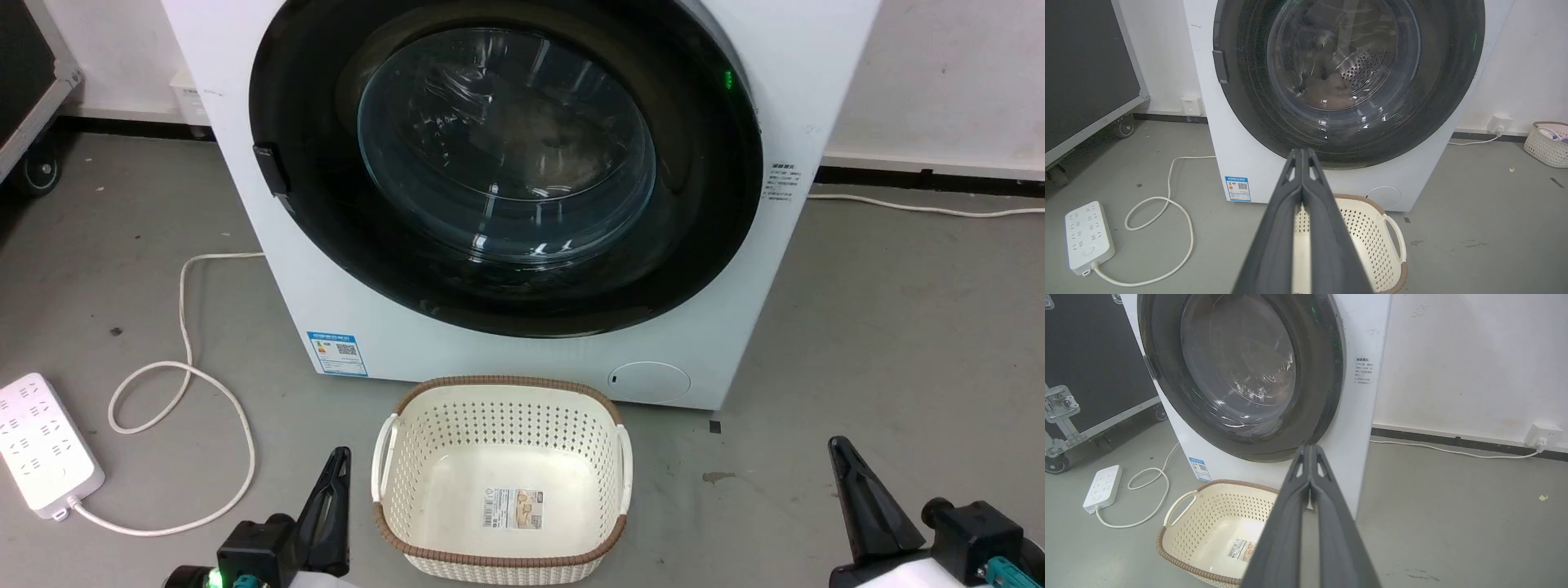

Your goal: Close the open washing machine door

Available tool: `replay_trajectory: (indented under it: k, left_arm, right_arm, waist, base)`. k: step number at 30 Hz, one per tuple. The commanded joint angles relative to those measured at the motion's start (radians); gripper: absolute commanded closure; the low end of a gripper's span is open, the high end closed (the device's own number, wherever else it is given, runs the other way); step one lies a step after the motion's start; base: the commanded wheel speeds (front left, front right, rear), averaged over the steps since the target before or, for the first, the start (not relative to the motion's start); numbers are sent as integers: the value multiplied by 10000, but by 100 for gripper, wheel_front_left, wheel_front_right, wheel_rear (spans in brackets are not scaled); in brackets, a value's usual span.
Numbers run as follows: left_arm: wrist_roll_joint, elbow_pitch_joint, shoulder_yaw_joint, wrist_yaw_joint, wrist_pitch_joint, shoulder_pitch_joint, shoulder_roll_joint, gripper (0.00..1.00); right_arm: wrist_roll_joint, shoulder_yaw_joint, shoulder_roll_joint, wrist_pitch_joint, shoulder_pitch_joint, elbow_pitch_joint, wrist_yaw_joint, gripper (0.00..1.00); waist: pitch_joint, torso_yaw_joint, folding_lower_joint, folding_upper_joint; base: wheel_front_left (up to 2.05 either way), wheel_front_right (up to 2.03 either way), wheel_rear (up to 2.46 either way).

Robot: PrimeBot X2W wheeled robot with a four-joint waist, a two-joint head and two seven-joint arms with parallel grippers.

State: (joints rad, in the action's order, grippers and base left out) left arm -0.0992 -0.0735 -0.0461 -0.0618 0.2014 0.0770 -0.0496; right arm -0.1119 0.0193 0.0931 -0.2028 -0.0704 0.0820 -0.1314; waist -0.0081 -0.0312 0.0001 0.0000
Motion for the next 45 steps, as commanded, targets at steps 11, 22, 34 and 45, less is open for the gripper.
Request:
replay_trajectory:
  k: [11,22,34,45]
  left_arm:
    - [169,130,90,120,-278,-209,-2,100]
    - [276,208,138,184,-502,-282,-3,100]
    - [411,308,199,267,-789,-374,-4,100]
    - [518,386,247,331,-1013,-447,-4,100]
  right_arm:
    - [200,-40,-106,281,211,-165,2,100]
    - [318,-59,-148,507,275,-250,3,100]
    - [470,-85,-201,795,356,-357,4,100]
    - [589,-104,-243,1020,420,-442,5,100]
  waist:
    - [9,37,-1,0]
    - [18,73,-1,0]
    - [30,118,-1,0]
    - [39,154,-1,0]
  base:
    - [0,0,0]
    - [0,0,0]
    - [0,0,0]
    - [0,0,0]
